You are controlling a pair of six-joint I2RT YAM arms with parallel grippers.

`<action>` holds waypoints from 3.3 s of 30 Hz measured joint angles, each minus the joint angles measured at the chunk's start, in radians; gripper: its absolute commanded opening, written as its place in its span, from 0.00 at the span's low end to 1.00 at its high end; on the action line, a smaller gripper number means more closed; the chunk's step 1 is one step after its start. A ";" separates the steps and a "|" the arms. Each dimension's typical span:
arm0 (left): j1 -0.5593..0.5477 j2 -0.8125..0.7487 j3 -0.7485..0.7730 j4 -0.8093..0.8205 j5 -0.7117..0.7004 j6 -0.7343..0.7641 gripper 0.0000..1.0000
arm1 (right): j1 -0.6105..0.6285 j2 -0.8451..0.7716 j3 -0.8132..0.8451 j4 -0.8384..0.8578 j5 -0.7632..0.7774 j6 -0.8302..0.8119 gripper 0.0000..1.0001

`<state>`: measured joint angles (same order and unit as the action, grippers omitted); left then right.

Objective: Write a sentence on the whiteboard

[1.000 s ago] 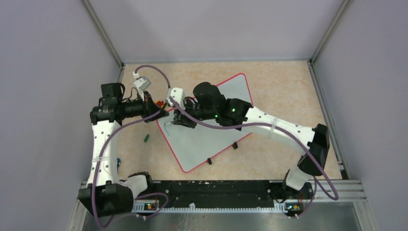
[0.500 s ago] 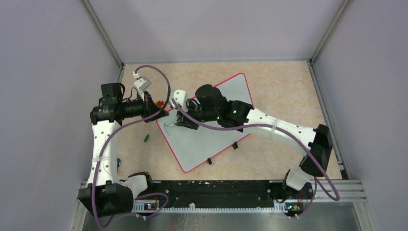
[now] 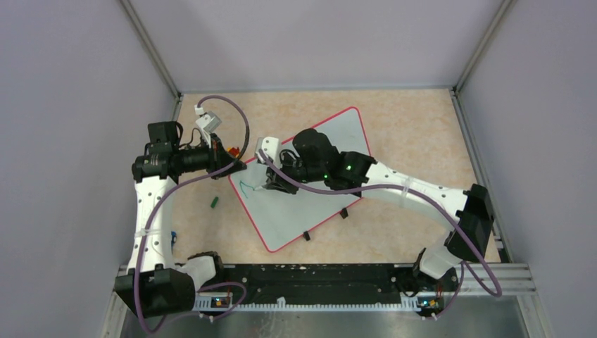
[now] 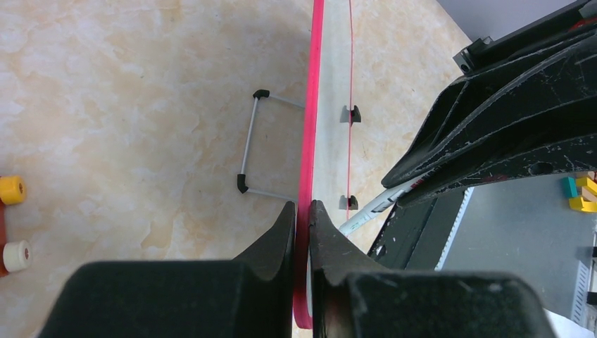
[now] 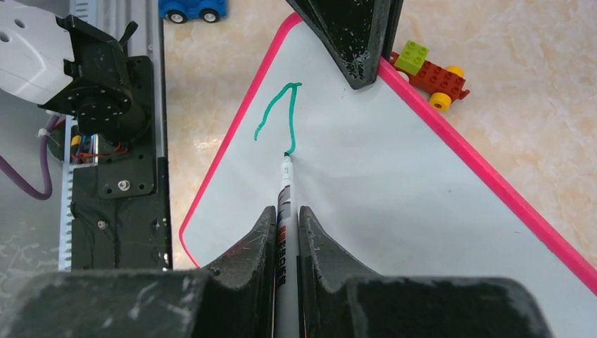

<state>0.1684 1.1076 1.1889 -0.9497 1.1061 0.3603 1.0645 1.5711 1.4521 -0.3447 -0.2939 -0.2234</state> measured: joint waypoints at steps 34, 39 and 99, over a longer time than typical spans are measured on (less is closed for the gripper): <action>0.000 0.000 -0.005 0.007 0.004 -0.008 0.00 | 0.012 -0.006 -0.002 -0.043 -0.022 0.007 0.00; 0.000 -0.010 -0.008 0.006 0.004 -0.010 0.00 | -0.010 -0.039 -0.002 -0.044 -0.014 0.006 0.00; 0.000 -0.013 -0.013 0.011 -0.004 -0.011 0.00 | -0.020 -0.027 -0.038 -0.014 -0.021 0.008 0.00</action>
<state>0.1684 1.0946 1.1759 -0.9386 1.1019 0.3496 1.0443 1.5440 1.4139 -0.3588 -0.3149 -0.2150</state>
